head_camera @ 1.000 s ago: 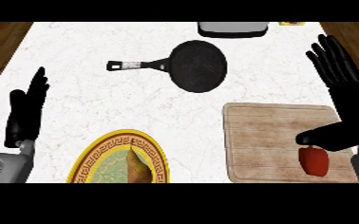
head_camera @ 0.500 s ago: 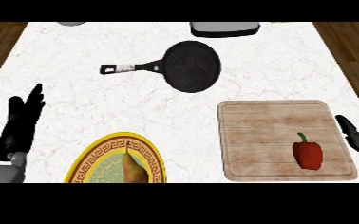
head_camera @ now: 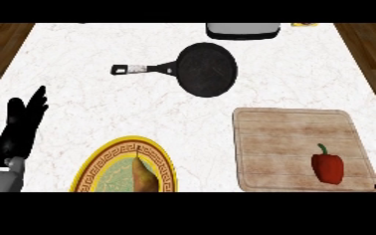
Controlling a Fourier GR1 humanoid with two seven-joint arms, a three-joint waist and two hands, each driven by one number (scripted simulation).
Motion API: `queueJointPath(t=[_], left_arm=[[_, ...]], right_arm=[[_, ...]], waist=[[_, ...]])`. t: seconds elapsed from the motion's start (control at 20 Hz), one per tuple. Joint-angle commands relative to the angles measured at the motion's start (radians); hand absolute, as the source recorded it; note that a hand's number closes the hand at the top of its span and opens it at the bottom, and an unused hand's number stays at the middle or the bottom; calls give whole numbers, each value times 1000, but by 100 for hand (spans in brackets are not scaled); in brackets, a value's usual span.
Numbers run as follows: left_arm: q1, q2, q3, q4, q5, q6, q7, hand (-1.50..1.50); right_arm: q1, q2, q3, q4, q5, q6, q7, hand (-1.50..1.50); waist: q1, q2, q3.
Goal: Pick the bell pepper from the cutting board and place it in the pan
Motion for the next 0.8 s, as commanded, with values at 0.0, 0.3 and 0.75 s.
queueJointPath(t=[0.0, 0.3, 0.75], left_arm=[[-6, -24, -13, -4, -17, 19, 3, 0], [-18, -32, -25, 6, -32, 8, 1, 0], [-66, -33, -12, -2, -36, -24, 47, 0]], right_arm=[[34, -188, -32, -56, 113, 27, 185, -150], [64, -346, 68, -197, 269, 102, 494, -150], [-116, -424, 326, -210, 413, 244, 829, -150]], waist=[[14, 5, -3], [25, 7, -3], [42, 6, 1]])
